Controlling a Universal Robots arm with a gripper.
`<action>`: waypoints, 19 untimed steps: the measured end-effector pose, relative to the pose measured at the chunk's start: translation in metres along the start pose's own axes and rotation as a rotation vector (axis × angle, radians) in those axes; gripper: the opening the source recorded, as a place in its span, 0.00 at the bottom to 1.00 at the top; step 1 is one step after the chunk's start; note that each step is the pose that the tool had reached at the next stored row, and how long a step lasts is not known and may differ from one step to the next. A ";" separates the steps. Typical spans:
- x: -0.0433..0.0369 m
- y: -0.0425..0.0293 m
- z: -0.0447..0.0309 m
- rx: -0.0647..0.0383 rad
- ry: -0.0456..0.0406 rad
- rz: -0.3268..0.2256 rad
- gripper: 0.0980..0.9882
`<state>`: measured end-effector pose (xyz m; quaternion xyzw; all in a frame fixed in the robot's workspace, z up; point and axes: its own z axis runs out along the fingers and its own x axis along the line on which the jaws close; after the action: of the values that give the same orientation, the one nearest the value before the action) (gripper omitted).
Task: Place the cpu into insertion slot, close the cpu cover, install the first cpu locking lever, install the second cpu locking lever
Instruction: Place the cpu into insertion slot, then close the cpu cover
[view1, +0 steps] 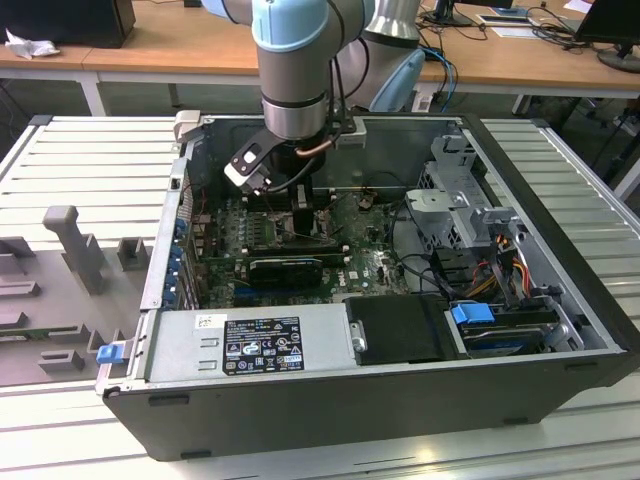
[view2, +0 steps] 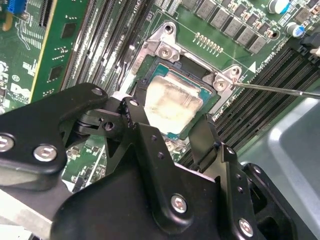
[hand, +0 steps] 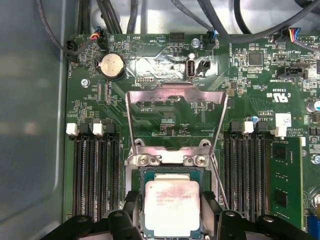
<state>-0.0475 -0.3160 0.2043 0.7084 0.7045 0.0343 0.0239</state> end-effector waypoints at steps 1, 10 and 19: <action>0.0000 0.0001 -0.0015 0.000 0.0000 0.000 0.57; 0.0002 0.0014 -0.0160 0.003 -0.0022 0.000 0.01; 0.0003 0.0127 -0.0289 0.008 -0.0023 0.000 0.01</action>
<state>-0.0372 -0.3162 0.2342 0.7086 0.7046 0.0305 0.0217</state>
